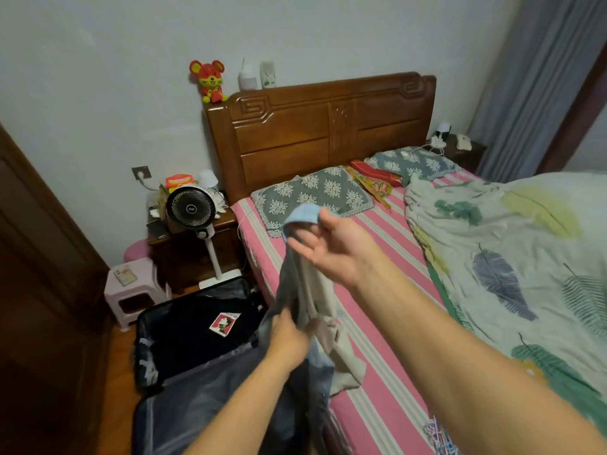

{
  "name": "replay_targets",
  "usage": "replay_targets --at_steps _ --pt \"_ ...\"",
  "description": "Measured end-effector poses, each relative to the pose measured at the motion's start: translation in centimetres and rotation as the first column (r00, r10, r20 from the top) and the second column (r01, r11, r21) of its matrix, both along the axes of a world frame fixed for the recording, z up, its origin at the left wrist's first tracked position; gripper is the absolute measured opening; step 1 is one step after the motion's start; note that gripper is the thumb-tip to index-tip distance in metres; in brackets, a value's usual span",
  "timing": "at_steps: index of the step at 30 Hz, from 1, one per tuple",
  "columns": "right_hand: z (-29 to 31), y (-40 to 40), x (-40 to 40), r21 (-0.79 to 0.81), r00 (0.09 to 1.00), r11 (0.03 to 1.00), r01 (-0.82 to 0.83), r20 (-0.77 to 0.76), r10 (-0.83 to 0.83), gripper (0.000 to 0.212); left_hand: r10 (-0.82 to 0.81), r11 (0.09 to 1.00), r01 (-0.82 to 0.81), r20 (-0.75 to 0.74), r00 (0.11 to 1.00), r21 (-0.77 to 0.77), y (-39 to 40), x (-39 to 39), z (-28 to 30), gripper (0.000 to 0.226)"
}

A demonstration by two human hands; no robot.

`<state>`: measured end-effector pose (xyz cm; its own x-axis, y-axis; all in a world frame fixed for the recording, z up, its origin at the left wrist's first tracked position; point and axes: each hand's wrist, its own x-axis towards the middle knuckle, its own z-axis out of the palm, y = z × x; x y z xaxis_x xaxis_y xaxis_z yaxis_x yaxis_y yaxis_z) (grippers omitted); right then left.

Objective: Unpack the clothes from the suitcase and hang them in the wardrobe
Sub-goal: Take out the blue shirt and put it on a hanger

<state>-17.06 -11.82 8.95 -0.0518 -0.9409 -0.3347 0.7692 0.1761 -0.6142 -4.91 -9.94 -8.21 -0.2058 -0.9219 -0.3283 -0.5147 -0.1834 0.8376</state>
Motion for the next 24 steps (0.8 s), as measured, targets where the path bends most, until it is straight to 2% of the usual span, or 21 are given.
replay_targets --at_steps 1,2,3,4,6,7,8,10,13,16,17,18,19,20,22,23,24 --pt "1.3 -0.2 -0.3 -0.023 1.000 0.999 0.023 0.005 -0.023 0.030 0.071 0.997 -0.070 0.070 0.995 -0.021 -0.4 -0.1 -0.2 0.046" --pt "2.7 -0.1 -0.9 -0.051 0.999 0.998 0.045 0.011 -0.044 0.031 0.118 0.993 -0.117 0.072 0.990 -0.023 -0.7 0.2 -0.2 0.025" --pt "3.8 -0.2 -1.9 -0.075 0.997 0.994 0.078 0.017 -0.077 0.032 0.135 0.990 -0.135 0.010 0.991 -0.034 -1.0 1.0 -0.1 0.015" --pt "4.9 -0.1 -3.1 -0.089 0.991 0.987 0.131 0.028 -0.129 0.033 0.189 0.981 -0.193 -0.111 0.976 -0.030 -1.3 2.1 0.2 0.015" --pt "5.7 -0.2 -6.1 -0.093 0.963 0.958 0.270 0.038 -0.267 0.033 0.284 0.959 -0.256 -0.381 0.880 0.124 -3.4 4.9 2.6 0.015" --pt "5.4 -0.1 -7.9 -0.083 0.945 0.942 0.326 0.014 -0.326 0.032 0.291 0.956 -0.233 -0.456 0.841 0.180 -5.0 6.3 4.4 0.014" --pt "4.9 0.1 -9.5 -0.056 0.931 0.931 0.359 -0.047 -0.362 0.031 0.271 0.960 -0.187 -0.510 0.816 0.209 -6.7 7.9 6.5 0.012" --pt "2.9 0.6 -12.7 0.050 0.900 0.922 0.385 -0.243 -0.362 0.025 0.174 0.971 -0.057 -0.517 0.838 0.234 -9.1 10.5 11.3 0.011" --pt "-1.0 1.2 -16.5 0.232 0.818 0.892 0.389 -0.532 -0.218 0.018 0.078 0.968 0.032 -0.414 0.907 0.250 -11.0 11.9 16.2 0.018" --pt "-5.1 1.4 -18.7 0.320 0.678 0.808 0.494 -0.724 -0.127 0.004 0.029 0.966 0.041 -0.264 0.964 0.256 -11.2 10.2 17.0 0.025" --pt "-6.6 1.3 -19.2 0.320 0.628 0.772 0.549 -0.768 -0.128 0.009 0.031 0.965 0.030 -0.226 0.974 0.259 -10.9 9.5 15.9 0.025" --pt "-7.9 1.3 -19.5 0.306 0.563 0.736 0.603 -0.817 -0.121 0.022 0.067 0.962 -0.016 -0.180 0.981 0.272 -11.1 9.1 14.2 0.025" --pt "-9.1 1.2 -19.5 0.287 0.515 0.728 0.623 -0.851 -0.104 0.037 0.112 0.959 -0.076 -0.120 0.986 0.273 -11.5 8.9 12.0 0.025" --pt "-9.8 1.5 -18.8 0.263 0.503 0.746 0.611 -0.858 -0.110 0.041 0.152 0.955 -0.137 -0.039 0.988 0.264 -12.1 9.1 9.9 0.030" --pt "-11.2 2.0 -17.6 0.229 0.504 0.813 0.535 -0.859 -0.090 0.033 0.190 0.954 -0.221 0.164 0.968 0.201 -13.8 9.6 5.5 0.064" --pt "-12.0 2.1 -17.2 0.214 0.492 0.840 0.499 -0.868 -0.071 0.032 0.178 0.966 -0.222 0.289 0.941 0.129 -14.1 10.0 3.6 0.066" --pt "-12.8 2.2 -16.7 0.206 0.486 0.862 0.464 -0.872 -0.052 0.030 0.176 0.977 -0.207 0.387 0.905 0.041 -14.1 10.2 2.1 0.053"
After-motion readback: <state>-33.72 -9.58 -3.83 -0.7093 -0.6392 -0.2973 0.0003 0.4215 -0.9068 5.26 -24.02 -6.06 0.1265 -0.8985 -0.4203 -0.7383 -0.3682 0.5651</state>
